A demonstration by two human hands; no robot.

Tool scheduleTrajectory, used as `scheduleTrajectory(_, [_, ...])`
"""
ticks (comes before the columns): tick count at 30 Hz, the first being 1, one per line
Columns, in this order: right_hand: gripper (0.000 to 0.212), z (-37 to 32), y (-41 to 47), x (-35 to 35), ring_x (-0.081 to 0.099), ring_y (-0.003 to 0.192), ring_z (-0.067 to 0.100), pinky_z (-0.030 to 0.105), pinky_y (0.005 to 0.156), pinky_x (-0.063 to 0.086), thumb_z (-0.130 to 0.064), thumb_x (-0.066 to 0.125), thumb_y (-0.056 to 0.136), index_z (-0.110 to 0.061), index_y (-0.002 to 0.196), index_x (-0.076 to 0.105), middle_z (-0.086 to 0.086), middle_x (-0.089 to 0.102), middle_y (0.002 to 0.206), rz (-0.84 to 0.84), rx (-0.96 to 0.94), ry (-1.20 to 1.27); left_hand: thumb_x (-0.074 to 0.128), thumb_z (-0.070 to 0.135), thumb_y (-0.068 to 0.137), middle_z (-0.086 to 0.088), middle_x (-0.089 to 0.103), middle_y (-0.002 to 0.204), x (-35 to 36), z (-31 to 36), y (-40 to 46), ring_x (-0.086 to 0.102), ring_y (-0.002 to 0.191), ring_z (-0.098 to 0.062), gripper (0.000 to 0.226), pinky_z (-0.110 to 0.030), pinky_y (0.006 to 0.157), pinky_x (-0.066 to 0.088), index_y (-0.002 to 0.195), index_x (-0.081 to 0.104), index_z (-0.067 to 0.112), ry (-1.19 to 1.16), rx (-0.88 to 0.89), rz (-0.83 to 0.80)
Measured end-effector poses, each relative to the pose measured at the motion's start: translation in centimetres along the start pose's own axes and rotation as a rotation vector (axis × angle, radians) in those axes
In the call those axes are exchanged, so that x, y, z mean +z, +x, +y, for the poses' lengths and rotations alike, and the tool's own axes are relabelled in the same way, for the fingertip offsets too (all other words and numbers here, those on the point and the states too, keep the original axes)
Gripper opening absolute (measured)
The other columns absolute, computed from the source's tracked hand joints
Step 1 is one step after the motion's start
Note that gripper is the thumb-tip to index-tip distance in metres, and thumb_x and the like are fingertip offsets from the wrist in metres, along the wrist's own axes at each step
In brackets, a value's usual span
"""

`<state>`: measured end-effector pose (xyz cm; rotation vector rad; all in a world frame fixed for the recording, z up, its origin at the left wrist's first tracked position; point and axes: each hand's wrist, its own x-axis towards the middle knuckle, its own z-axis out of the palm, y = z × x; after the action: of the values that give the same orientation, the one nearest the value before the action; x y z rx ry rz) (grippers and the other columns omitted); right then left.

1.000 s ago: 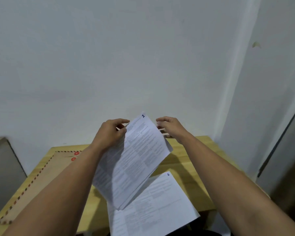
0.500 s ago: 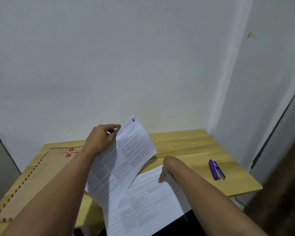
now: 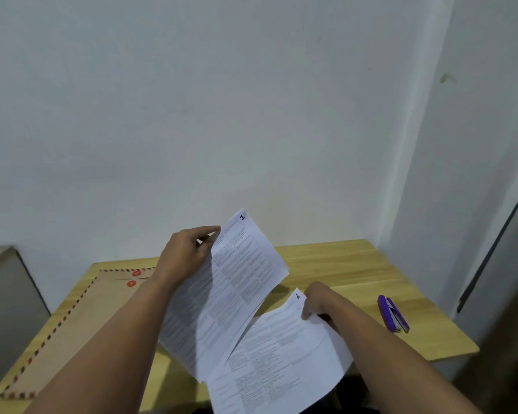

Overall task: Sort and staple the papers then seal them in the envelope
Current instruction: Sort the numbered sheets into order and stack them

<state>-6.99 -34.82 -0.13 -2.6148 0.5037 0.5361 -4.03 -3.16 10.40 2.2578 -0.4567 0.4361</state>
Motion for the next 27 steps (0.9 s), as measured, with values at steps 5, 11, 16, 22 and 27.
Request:
scheduleTrajectory(5, [0.010,2.0,1.1,-6.6,0.074,0.097,0.033,0.033,0.071,0.053,-0.010,0.069,0.084,-0.007,0.075,0.072,0.015,0.075,0.087,0.447,-0.098,0.259,0.064,0.031,0.100,0.013,0.077,0.106,0.1,0.7,0.4,0.063,0.071,0.009,0.027,-0.023,0.070,0.048,0.125,0.073,0.035,-0.034,0.025,0.004])
scheduleTrajectory(11, [0.019,-1.2,-2.5,-15.5,0.069,0.107,0.027,0.029,0.087,0.049,-0.022,0.068,0.099,-0.011,0.104,0.082,0.006,0.078,0.108,0.629,-0.341,0.454,0.063,0.034,0.100,0.020,0.074,0.102,0.4,2.6,0.9,0.066,0.081,0.007,0.027,-0.016,0.069,0.048,0.126,0.072,0.037,-0.069,0.064,-0.056])
scheduleTrajectory(16, [0.016,-5.0,-5.8,-17.4,0.053,0.066,0.009,0.020,0.062,0.040,-0.025,0.067,0.101,-0.017,0.095,0.079,-0.007,0.063,0.079,0.405,-0.519,0.642,0.064,0.031,0.100,0.020,0.075,0.101,0.9,4.4,1.6,0.068,0.080,0.001,0.027,-0.016,0.070,0.049,0.125,0.072,0.037,-0.124,0.112,-0.054])
scheduleTrajectory(22, [0.015,-7.6,-7.6,-16.5,0.064,0.081,0.014,0.032,0.077,0.045,-0.027,0.062,0.103,-0.022,0.103,0.077,-0.006,0.072,0.095,0.112,-0.592,0.699,0.065,0.028,0.099,0.015,0.076,0.099,0.9,5.4,2.0,0.067,0.075,-0.006,0.028,-0.025,0.072,0.054,0.124,0.074,0.036,-0.190,0.117,-0.018])
scheduleTrajectory(27, [0.014,-7.8,-7.3,-16.0,0.069,0.078,0.011,0.033,0.078,0.047,-0.023,0.064,0.101,-0.018,0.104,0.077,-0.004,0.078,0.096,0.105,-0.656,0.743,0.066,0.027,0.099,0.016,0.075,0.096,0.7,5.3,1.8,0.064,0.068,-0.007,0.026,-0.015,0.064,0.049,0.123,0.074,0.033,-0.218,0.093,0.022])
